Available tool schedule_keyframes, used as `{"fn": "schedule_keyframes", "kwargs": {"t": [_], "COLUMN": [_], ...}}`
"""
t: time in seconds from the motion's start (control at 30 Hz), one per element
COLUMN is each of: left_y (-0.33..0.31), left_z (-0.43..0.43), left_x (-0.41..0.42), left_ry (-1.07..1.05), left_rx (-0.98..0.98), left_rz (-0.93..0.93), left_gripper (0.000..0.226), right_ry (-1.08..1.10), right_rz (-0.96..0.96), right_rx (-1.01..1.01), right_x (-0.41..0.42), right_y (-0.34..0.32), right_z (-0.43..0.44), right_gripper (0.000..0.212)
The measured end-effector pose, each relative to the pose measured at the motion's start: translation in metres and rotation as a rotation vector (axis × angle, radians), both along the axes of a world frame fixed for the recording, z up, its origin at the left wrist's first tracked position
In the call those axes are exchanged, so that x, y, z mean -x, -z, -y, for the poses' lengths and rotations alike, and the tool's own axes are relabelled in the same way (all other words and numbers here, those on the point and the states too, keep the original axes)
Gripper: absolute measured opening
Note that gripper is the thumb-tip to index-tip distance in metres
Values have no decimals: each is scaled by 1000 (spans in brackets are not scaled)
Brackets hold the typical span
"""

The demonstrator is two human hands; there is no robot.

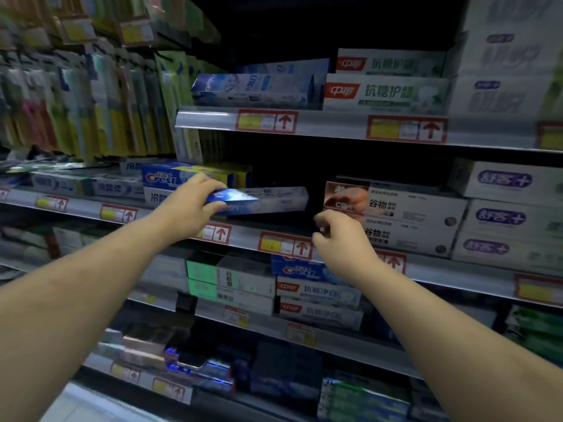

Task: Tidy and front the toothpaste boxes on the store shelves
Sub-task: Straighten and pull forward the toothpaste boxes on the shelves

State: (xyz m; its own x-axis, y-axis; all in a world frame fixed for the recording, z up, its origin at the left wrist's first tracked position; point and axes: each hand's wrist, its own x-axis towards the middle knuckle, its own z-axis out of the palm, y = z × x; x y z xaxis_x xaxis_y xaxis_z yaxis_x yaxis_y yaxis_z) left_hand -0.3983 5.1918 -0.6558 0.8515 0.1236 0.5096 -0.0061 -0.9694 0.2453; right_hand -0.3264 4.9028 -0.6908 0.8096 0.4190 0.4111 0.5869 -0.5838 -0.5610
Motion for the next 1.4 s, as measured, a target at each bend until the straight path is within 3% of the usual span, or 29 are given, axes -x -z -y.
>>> {"fn": "schedule_keyframes", "kwargs": {"t": [0.1,0.2,0.27,0.37,0.5,0.7,0.8,1.0,1.1,1.2,1.3,1.4], "left_y": [-9,-13,-10,5,35,87,110,141,157,169,176,177], "left_z": [-5,7,22,47,81,162,202,271,294,315,327,330], "left_x": [28,55,67,78,72,41,20,-23,-45,-58,-66,-73], "left_ry": [20,65,98,151,215,291,275,188,180,168,162,184], "left_rx": [32,222,318,368,415,613,687,1156,1291,1362,1383,1328], "left_rz": [-19,-130,-227,-313,-381,-480,-415,-147,-28,56,66,60], "left_gripper": [35,26,22,20,20,22,20,31,24,22,47,49], "right_ry": [8,-93,-151,-162,-107,78,179,364,448,502,548,568], "right_rz": [-53,-167,-216,-296,-438,-491,-495,-434,-372,-279,-195,-147], "right_rx": [-147,-378,-464,-485,-507,-515,-536,-662,-734,-784,-833,-877], "right_x": [4,14,19,32,39,35,30,12,1,-11,-18,-23], "right_y": [-1,-1,2,10,34,72,88,118,130,134,138,143], "right_z": [3,11,22,46,94,175,213,265,277,278,277,275], "right_gripper": [45,54,43,18,21,11,9,4,1,3,4,8]}}
